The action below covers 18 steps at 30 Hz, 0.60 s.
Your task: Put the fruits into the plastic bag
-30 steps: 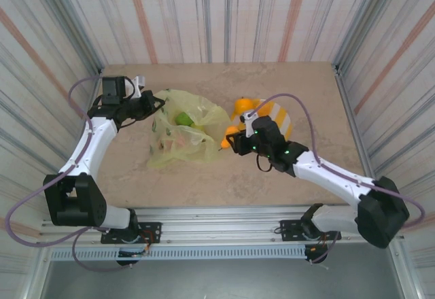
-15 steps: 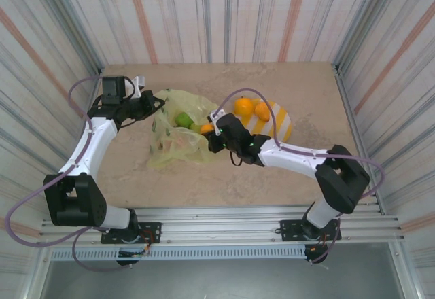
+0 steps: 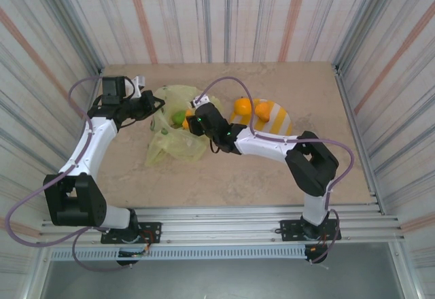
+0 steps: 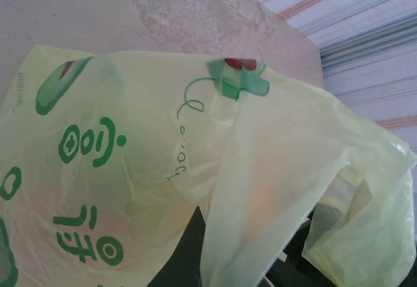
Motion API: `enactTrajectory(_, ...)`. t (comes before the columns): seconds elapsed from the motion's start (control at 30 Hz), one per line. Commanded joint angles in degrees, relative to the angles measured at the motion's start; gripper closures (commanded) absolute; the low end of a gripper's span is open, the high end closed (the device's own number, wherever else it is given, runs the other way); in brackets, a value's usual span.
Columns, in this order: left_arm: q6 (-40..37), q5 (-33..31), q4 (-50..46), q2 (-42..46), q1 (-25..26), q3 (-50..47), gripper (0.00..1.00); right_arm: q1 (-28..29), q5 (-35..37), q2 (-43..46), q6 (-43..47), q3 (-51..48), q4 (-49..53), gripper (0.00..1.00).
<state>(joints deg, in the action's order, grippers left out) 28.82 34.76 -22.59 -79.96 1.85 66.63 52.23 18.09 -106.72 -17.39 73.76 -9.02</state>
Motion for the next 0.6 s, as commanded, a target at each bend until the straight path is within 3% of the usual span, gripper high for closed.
enactTrajectory(0.0,0.56,0.96,0.58,1.18,-0.15,-0.96,1.0,0.6,3.52,-0.04,-0.71,1.87,-1.16,0.5)
enactTrajectory(0.33,0.6,0.94,0.59,1.11,-0.29,-0.88,1.0,-2.14,-2.18,10.89,-1.88,-7.35,-1.59,0.49)
enactTrajectory(0.57,0.87,1.08,0.62,0.97,-0.26,-0.85,1.0,-3.27,-4.37,10.69,-6.52,-8.37,-5.21,0.49)
